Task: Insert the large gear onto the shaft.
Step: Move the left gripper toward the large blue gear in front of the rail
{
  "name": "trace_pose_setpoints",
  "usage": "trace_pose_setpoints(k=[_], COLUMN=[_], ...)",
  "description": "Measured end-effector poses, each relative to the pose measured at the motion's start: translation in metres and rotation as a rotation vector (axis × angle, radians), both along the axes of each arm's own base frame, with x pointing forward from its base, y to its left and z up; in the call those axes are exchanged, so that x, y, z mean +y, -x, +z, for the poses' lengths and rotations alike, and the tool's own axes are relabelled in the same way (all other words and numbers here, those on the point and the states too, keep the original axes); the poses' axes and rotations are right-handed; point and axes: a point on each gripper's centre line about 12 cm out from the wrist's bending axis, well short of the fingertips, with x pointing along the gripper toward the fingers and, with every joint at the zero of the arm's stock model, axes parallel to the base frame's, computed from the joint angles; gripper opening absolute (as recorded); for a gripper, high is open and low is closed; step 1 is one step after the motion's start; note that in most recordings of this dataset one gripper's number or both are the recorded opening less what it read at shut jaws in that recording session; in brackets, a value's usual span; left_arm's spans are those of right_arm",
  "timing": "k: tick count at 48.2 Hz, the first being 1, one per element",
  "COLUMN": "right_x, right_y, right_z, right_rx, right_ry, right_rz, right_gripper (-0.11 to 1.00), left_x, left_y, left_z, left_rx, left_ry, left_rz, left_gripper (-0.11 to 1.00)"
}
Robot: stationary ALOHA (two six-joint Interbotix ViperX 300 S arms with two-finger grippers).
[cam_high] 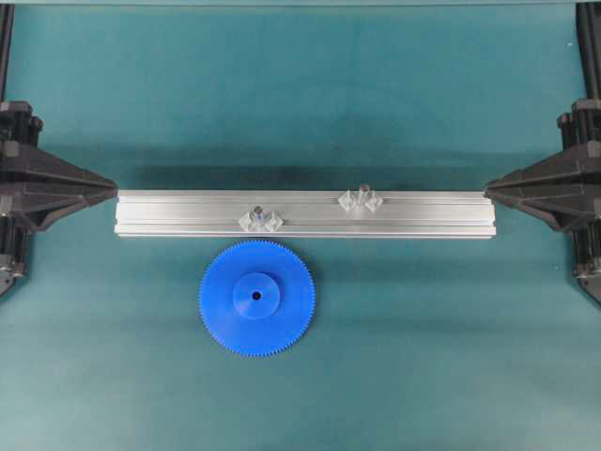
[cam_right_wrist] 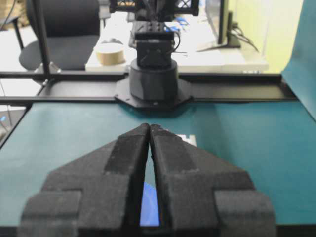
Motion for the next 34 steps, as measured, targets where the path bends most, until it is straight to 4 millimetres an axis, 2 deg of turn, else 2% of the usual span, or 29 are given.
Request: trace_pose_setpoints(k=[2, 4, 6, 13, 23, 34], right_x=[0.000, 0.001, 0.001, 0.002, 0.003, 0.003], right_y=[0.000, 0.000, 0.001, 0.004, 0.009, 0.009], right_z=[-0.001, -0.005, -0.012, -0.034, -0.053, -0.067], right_rx=[0.002, 0.021, 0.063, 0.232, 0.427, 0.566], right_ry=[-0.002, -0.009, -0.023, -0.077, -0.084, -0.083], right_rz=[0.002, 0.003, 0.003, 0.006, 0.006, 0.002], right_gripper=[0.18, 0.24, 0.21, 0.11, 0.12, 0.12], left_x=[-0.001, -0.003, -0.005, -0.011, -0.024, -0.036], left_y=[-0.003, -0.013, -0.023, -0.058, -0.105, -0.141], left_z=[-0.002, -0.006, -0.013, -0.024, -0.042, -0.060], left_rx=[0.028, 0.088, 0.149, 0.294, 0.421, 0.507], left_ry=[0.008, 0.035, 0.045, 0.064, 0.052, 0.071], left_rz=[-0.004, -0.015, -0.024, -0.039, -0.071, -0.088], left_gripper=[0.10, 0.03, 0.00, 0.00, 0.00, 0.00])
